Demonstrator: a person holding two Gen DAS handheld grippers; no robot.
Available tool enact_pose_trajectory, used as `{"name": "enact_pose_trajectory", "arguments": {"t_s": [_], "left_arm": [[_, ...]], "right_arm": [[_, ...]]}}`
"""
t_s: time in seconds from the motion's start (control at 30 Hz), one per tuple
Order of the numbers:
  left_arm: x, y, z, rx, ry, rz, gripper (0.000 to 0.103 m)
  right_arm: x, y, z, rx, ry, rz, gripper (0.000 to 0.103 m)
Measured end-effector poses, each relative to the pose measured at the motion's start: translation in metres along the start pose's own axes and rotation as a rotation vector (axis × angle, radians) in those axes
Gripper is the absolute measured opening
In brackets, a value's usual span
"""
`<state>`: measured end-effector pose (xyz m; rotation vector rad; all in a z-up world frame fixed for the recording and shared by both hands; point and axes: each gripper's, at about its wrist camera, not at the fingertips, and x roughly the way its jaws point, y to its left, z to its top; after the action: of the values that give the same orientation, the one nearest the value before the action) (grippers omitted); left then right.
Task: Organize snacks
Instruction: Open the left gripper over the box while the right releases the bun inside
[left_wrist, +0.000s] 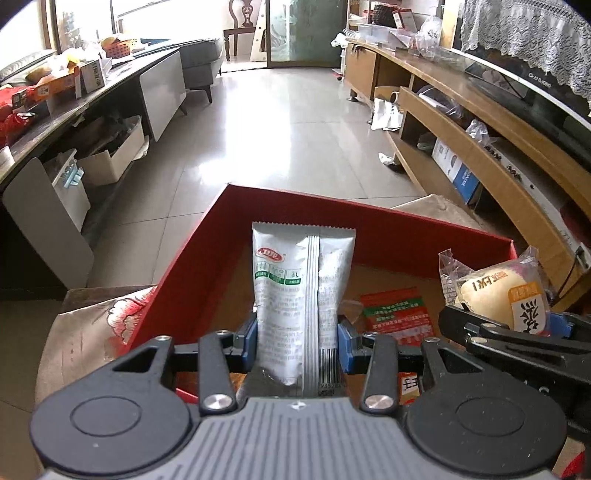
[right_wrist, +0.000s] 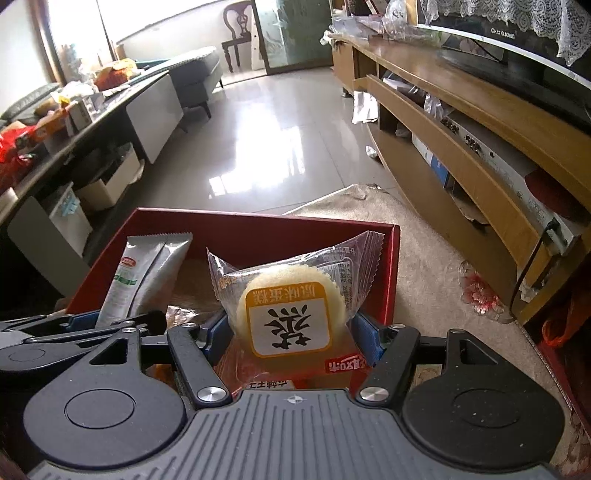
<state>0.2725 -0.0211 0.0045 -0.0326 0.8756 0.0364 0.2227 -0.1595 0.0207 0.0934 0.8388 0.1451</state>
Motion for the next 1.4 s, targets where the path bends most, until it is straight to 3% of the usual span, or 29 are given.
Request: {"name": "enact_pose_trajectory", "arguments": {"t_s": [0.73, 1.4], "left_arm": [[0.001, 0.015, 0.0, -0.009, 0.02, 0.035, 0.05], [-0.015, 0.028, 0.004, -0.052, 0.005, -0.016, 0.06]], "right_arm": [[0.006, 0.015, 0.0, -0.091, 0.018, -0.014, 0.08], [-0.01, 0.015, 0.002, -0.08, -0.028, -0.005, 0.086]]}}
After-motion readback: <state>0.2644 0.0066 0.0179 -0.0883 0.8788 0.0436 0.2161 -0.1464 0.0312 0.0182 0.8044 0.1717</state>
